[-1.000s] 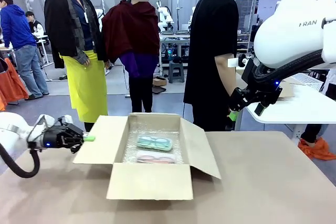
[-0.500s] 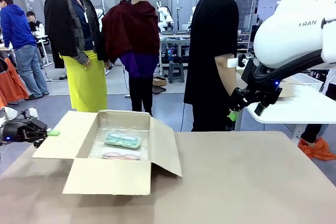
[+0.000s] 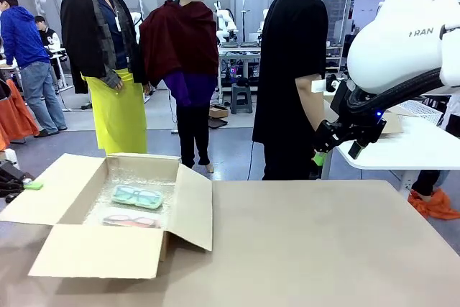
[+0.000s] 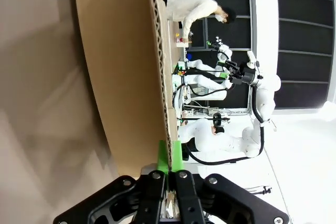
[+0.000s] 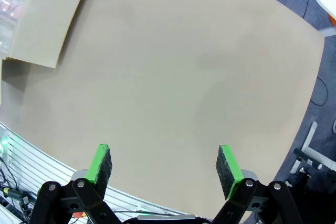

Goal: Pack the glasses set securely to prepare it for shipping.
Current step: Position the Package Box on the left side of the table.

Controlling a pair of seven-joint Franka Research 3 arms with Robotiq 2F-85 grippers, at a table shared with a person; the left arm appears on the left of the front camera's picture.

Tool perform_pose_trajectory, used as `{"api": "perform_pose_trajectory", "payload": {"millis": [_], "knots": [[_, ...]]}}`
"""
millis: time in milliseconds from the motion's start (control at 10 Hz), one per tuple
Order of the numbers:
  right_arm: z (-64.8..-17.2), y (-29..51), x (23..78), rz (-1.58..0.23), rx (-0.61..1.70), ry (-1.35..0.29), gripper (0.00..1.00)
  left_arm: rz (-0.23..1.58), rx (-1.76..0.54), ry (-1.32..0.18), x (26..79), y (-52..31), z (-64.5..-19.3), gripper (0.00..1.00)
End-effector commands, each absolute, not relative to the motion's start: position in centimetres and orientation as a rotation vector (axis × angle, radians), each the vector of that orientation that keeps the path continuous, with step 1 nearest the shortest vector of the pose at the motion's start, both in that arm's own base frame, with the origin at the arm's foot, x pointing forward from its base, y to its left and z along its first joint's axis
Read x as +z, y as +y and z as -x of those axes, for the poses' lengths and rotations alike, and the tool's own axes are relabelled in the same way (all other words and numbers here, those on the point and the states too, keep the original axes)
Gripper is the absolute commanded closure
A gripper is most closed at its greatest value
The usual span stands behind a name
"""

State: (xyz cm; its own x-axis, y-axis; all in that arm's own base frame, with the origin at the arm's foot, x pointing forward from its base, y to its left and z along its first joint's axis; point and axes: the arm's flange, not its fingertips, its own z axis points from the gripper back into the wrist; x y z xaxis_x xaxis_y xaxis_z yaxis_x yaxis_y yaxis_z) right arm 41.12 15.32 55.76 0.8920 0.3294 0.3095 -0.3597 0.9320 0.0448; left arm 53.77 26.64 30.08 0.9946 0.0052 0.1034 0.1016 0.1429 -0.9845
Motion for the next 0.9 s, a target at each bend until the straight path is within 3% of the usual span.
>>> {"api": "perform_pose_trajectory", "payload": {"millis": [0, 700, 800], "knots": [[-41.1, 15.3, 56.0, -0.091, 0.376, -0.3, 0.0, 1.455, -0.065, -0.082, 31.2, 30.2, -54.0, 0.97], [-41.1, 15.3, 56.0, -0.091, 0.376, -0.3, 0.0, 1.363, -0.06, -0.088, 31.3, 34.6, -53.4, 0.97], [-41.1, 15.3, 56.0, -0.091, 0.376, -0.3, 0.0, 1.348, -0.048, -0.108, 31.4, 34.7, -53.6, 0.85]]}}
